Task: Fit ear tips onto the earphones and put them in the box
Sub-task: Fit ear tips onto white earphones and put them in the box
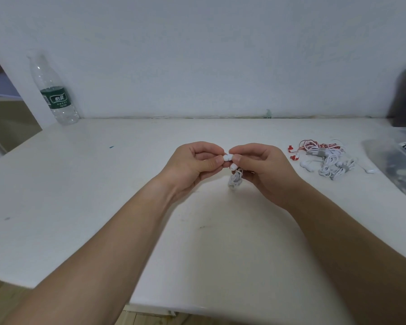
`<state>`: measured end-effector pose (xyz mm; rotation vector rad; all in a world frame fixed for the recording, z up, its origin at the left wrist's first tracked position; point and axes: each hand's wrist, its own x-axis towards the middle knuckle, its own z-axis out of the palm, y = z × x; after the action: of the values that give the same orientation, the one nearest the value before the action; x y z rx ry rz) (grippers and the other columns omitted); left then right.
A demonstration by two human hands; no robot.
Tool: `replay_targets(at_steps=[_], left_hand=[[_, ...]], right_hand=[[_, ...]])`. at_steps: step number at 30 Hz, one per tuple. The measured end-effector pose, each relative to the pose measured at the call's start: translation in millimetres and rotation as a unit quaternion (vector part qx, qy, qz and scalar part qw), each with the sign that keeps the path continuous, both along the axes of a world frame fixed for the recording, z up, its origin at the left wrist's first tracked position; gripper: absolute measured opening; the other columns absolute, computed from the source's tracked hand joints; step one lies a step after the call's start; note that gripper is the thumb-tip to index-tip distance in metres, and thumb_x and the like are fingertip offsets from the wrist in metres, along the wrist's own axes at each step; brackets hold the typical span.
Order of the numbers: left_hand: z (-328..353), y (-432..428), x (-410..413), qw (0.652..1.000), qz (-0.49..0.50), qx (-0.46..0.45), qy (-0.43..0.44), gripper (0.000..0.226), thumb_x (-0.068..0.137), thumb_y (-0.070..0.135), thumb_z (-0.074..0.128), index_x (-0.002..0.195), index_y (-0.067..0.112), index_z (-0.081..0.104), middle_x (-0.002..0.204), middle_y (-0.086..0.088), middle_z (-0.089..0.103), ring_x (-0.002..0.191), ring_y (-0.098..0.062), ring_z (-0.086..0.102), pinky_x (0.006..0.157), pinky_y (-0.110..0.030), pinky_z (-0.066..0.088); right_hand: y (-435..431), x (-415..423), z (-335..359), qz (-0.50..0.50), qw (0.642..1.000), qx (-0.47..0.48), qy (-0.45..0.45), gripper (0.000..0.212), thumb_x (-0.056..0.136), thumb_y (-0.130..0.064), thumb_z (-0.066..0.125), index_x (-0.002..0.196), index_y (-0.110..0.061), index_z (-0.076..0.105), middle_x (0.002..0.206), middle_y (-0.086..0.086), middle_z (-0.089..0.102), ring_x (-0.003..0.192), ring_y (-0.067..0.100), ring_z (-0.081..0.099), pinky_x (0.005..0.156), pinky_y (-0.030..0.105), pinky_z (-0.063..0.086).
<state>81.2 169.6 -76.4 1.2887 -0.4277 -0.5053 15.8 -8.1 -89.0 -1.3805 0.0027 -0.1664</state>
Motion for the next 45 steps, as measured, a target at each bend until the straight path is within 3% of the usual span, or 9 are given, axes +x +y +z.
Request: replay_targets(at_steps=[4, 11, 17, 20, 22, 28, 33, 40, 45], left_hand=[[-2.3, -1.7, -0.9, 1.0, 0.008, 0.01, -0.01, 0.014, 0.086, -0.009, 0.065, 0.091, 0.004, 0.068, 0.083, -0.013, 0.074, 0.082, -0.022, 0.075, 0.074, -0.021, 0.058], [-1.8, -1.2, 1.7, 1.0, -0.004, 0.007, -0.021, 0.013, 0.088, -0.005, 0.065, 0.095, 0.006, 0.068, 0.083, -0.009, 0.075, 0.081, -0.018, 0.073, 0.077, -0.023, 0.059], [-2.9, -3.7, -3.4, 0.953, 0.071, 0.184, -0.229, 0.012, 0.092, 0.029, 0.071, 0.099, 0.02, 0.071, 0.089, 0.001, 0.072, 0.076, -0.012, 0.065, 0.067, -0.025, 0.052], [-5.8, -9.9, -11.6, 0.923, 0.053, 0.263, -0.276, 0.034, 0.072, 0.053, 0.08, 0.1, 0.037, 0.067, 0.095, 0.012, 0.071, 0.081, -0.017, 0.064, 0.073, -0.03, 0.051], [-6.3, -18.2, -18.7, 0.902, 0.038, 0.303, -0.306, 0.046, 0.061, 0.059, 0.082, 0.1, 0.042, 0.064, 0.097, 0.018, 0.069, 0.084, -0.013, 0.063, 0.075, -0.028, 0.052], [10.4, -33.3, -34.9, 0.901, 0.103, 0.26, -0.33, 0.027, 0.076, 0.027, 0.082, 0.097, 0.034, 0.065, 0.081, 0.015, 0.07, 0.064, -0.005, 0.062, 0.068, -0.028, 0.053], [36.2, -52.4, -52.9, 0.931, 0.098, 0.197, -0.292, 0.026, 0.076, 0.016, 0.082, 0.091, 0.022, 0.062, 0.083, 0.004, 0.074, 0.07, -0.023, 0.069, 0.069, -0.041, 0.056], [47.0, -148.6, -99.4, 0.928, 0.087, 0.148, -0.331, 0.025, 0.078, 0.01, 0.078, 0.098, 0.023, 0.072, 0.104, 0.006, 0.07, 0.067, 0.005, 0.062, 0.062, -0.008, 0.045], [54.9, -230.1, -117.8, 0.917, 0.062, 0.15, -0.365, 0.028, 0.074, 0.009, 0.078, 0.094, 0.027, 0.07, 0.097, 0.009, 0.067, 0.08, -0.014, 0.065, 0.082, -0.032, 0.054]], right_hand=[[1.1, -1.3, -0.3, -0.03, 0.998, -0.057, -0.024, 0.01, 0.085, -0.004, 0.073, 0.094, -0.009, 0.075, 0.085, 0.016, 0.074, 0.082, 0.022, 0.07, 0.08, 0.033, 0.054], [1.0, 0.2, -0.6, 0.007, 1.0, 0.026, 0.008, 0.012, 0.092, 0.0, 0.063, 0.099, -0.006, 0.071, 0.082, 0.012, 0.072, 0.077, 0.021, 0.066, 0.07, 0.027, 0.053], [0.7, 0.7, 2.5, -0.026, 0.999, 0.043, 0.01, 0.013, 0.092, 0.0, 0.063, 0.098, -0.008, 0.071, 0.083, 0.009, 0.072, 0.074, 0.017, 0.065, 0.077, 0.031, 0.052], [3.8, -4.3, 11.2, -0.05, 0.996, 0.078, -0.001, 0.012, 0.093, 0.003, 0.061, 0.1, -0.003, 0.068, 0.083, 0.009, 0.073, 0.073, 0.017, 0.07, 0.069, 0.028, 0.057], [4.2, -6.9, 16.7, -0.068, 0.991, 0.116, -0.001, 0.013, 0.092, 0.004, 0.062, 0.102, -0.001, 0.068, 0.085, 0.01, 0.073, 0.078, 0.02, 0.07, 0.077, 0.033, 0.061], [-0.8, -20.8, 40.3, -0.113, 0.987, 0.109, -0.021, 0.013, 0.089, 0.003, 0.067, 0.101, 0.0, 0.068, 0.088, 0.009, 0.073, 0.074, 0.016, 0.068, 0.07, 0.027, 0.057], [-27.0, -55.6, 64.6, -0.166, 0.983, 0.072, -0.032, 0.015, 0.091, -0.002, 0.067, 0.104, -0.009, 0.067, 0.095, 0.006, 0.073, 0.078, 0.014, 0.069, 0.071, 0.026, 0.059], [-97.7, -115.0, 77.0, -0.267, 0.963, 0.028, 0.001, 0.014, 0.091, -0.003, 0.067, 0.098, -0.014, 0.071, 0.079, -0.001, 0.064, 0.065, 0.008, 0.061, 0.056, 0.025, 0.054], [-165.1, -149.1, 79.5, -0.361, 0.93, -0.055, 0.044, 0.012, 0.089, -0.005, 0.07, 0.095, -0.015, 0.071, 0.084, 0.004, 0.068, 0.07, 0.013, 0.06, 0.059, 0.025, 0.053]])
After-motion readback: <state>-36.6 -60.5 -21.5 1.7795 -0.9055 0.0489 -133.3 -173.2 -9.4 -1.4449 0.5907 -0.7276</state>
